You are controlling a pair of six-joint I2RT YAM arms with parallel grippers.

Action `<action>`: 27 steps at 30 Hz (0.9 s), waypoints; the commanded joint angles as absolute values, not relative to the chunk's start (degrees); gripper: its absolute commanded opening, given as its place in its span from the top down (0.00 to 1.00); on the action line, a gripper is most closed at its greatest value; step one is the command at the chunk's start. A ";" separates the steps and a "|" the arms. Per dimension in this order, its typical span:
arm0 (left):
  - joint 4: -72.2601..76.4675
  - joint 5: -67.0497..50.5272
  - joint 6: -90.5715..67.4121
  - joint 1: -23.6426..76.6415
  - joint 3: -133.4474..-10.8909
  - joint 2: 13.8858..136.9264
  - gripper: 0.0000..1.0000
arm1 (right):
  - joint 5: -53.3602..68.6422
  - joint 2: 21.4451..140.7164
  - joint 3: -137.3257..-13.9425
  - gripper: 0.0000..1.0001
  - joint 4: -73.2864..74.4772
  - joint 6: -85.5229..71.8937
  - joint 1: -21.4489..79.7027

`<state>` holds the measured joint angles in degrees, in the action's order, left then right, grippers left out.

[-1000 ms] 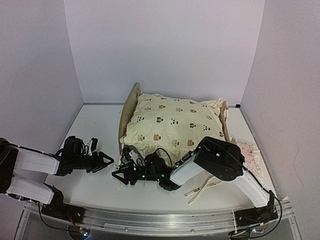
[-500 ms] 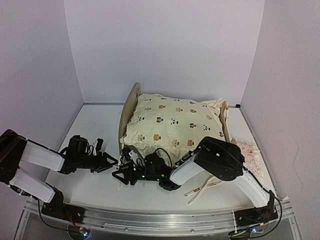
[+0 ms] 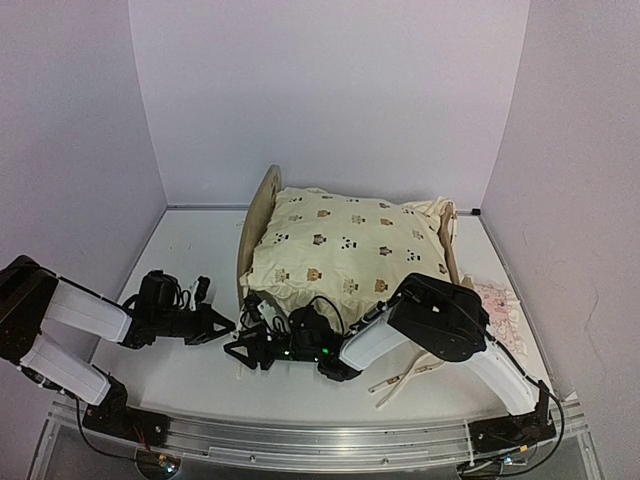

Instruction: Set up the pet bed

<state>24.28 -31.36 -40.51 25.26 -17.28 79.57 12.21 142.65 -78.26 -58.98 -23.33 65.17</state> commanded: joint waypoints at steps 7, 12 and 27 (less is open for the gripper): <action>24.89 -29.41 -39.97 25.84 -17.31 75.07 1.00 | 12.10 140.57 -76.73 0.41 -53.83 -23.09 64.91; 23.75 -27.92 -40.16 25.84 -17.14 73.57 1.00 | 10.24 133.21 -69.19 0.34 -53.76 -20.82 64.89; 23.67 -28.20 -42.34 25.84 -16.22 68.74 1.00 | 2.40 135.21 -73.94 0.34 -44.52 -24.14 68.41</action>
<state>23.41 -28.27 -41.08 25.58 -16.20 71.46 6.68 132.92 -68.87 -48.91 -23.58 66.67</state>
